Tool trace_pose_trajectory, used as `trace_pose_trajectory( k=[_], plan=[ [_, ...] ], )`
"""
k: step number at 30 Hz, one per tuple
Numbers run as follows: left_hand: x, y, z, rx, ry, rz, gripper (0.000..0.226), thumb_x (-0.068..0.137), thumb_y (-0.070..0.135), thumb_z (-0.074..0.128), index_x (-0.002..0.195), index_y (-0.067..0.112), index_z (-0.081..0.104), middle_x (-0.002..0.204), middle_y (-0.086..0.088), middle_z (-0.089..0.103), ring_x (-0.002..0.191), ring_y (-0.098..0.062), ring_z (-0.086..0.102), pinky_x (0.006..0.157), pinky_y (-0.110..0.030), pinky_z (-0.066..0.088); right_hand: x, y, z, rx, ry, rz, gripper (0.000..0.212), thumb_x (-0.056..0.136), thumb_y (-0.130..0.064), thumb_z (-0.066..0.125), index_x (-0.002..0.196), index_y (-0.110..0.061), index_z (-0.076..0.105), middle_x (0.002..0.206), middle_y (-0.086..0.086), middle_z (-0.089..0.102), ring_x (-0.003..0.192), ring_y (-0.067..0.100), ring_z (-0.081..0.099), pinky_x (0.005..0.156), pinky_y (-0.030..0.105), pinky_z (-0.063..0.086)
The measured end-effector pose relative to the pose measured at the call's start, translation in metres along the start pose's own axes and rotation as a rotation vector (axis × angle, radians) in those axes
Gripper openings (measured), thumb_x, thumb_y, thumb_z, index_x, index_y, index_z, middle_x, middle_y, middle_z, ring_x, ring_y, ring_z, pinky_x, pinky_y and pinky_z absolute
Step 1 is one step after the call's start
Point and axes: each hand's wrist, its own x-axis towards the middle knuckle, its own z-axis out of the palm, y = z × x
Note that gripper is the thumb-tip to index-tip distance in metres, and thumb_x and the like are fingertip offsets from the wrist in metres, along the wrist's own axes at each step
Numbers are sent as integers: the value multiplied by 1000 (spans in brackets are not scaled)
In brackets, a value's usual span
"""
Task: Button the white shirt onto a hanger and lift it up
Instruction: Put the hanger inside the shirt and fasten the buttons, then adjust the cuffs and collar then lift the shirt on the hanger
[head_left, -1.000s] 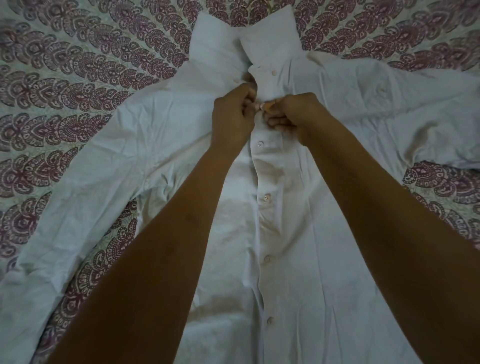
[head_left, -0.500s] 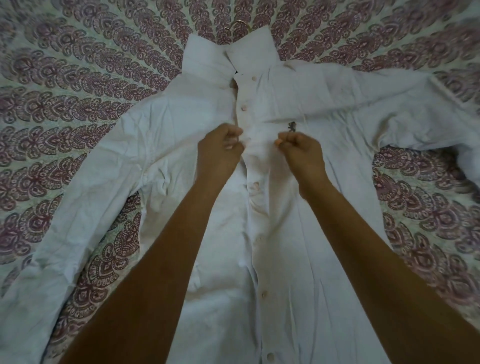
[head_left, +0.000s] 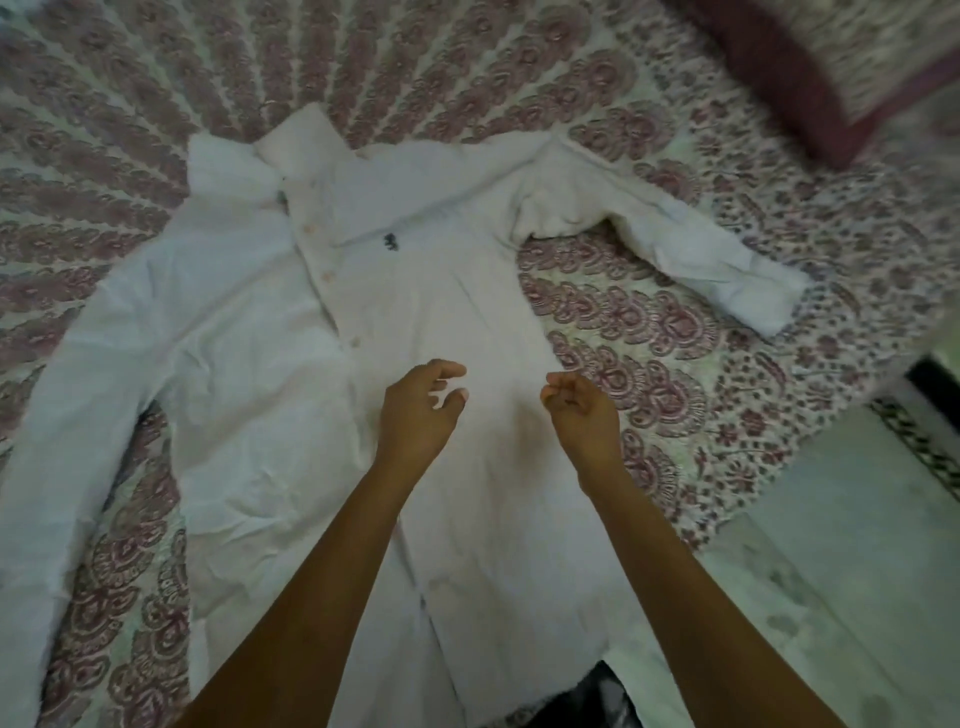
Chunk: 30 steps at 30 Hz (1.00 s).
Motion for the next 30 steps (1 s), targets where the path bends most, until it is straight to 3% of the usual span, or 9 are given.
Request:
trace_pose_trajectory(
  k=[4, 7, 8, 13, 16, 20, 22, 25, 30],
  plan=[
    [9, 33, 45, 67, -73, 70, 18, 85, 10, 62, 102, 15, 65, 109, 2, 65, 94, -10, 56, 84, -24, 46, 25, 14, -46, -53, 134, 20, 14, 93, -3, 44, 90, -2, 59, 76, 3, 56, 56, 0, 52, 52, 11, 46],
    [22, 57, 92, 136, -126, 113, 21, 85, 9, 61, 105, 14, 65, 111, -1, 65, 93, -12, 57, 83, -22, 44, 56, 29, -84, -39, 241, 68, 18, 87, -3, 46, 96, -2, 62, 94, 17, 66, 82, 23, 62, 79, 35, 50],
    [26, 65, 104, 149, -127, 116, 22, 84, 8, 61, 105, 14, 66, 110, -2, 66, 94, -14, 59, 84, -24, 46, 64, 29, -96, -41, 254, 90, 20, 86, -5, 47, 98, -5, 63, 99, 16, 66, 87, 28, 60, 81, 38, 49],
    [42, 107, 173, 186, -147, 115, 24, 84, 8, 59, 107, 12, 66, 110, -5, 66, 95, -15, 60, 83, -18, 42, 109, 36, -155, -6, 314, 63, 35, 82, -26, 51, 107, -3, 59, 108, 17, 64, 94, 32, 59, 77, 29, 40],
    [53, 130, 214, 189, -169, 136, 23, 85, 7, 57, 107, 10, 65, 109, -5, 66, 92, -12, 57, 81, -15, 40, 138, 41, -187, 52, 413, 113, 39, 86, -21, 59, 117, -2, 48, 116, 18, 58, 97, 26, 57, 73, 20, 36],
    [67, 146, 249, 230, -166, 114, 23, 84, 7, 57, 105, 12, 66, 105, -2, 66, 90, -11, 57, 83, -20, 44, 174, 41, -208, 199, 409, 232, 66, 85, -34, 63, 135, -6, 31, 128, 17, 51, 112, 30, 54, 93, 38, 46],
    [72, 147, 255, 231, -154, 88, 21, 83, 8, 59, 102, 13, 66, 103, 0, 67, 90, -12, 59, 87, -24, 47, 183, 39, -212, 233, 343, 267, 53, 85, -30, 64, 127, -6, 42, 115, 11, 57, 100, 25, 56, 85, 30, 45],
    [79, 152, 266, 186, -133, 60, 19, 84, 10, 59, 100, 15, 66, 96, 3, 65, 87, -12, 61, 88, -30, 51, 189, 38, -219, 145, 299, 154, 19, 84, -21, 65, 98, -9, 60, 87, 4, 58, 78, 20, 53, 67, 23, 39],
    [77, 167, 279, 104, -118, 63, 18, 90, 15, 56, 104, 11, 66, 97, -2, 65, 84, -11, 56, 74, -19, 46, 166, 55, -227, -21, 349, -158, 13, 82, -11, 65, 88, 0, 66, 86, 14, 65, 75, 25, 58, 64, 31, 47]
  ],
)
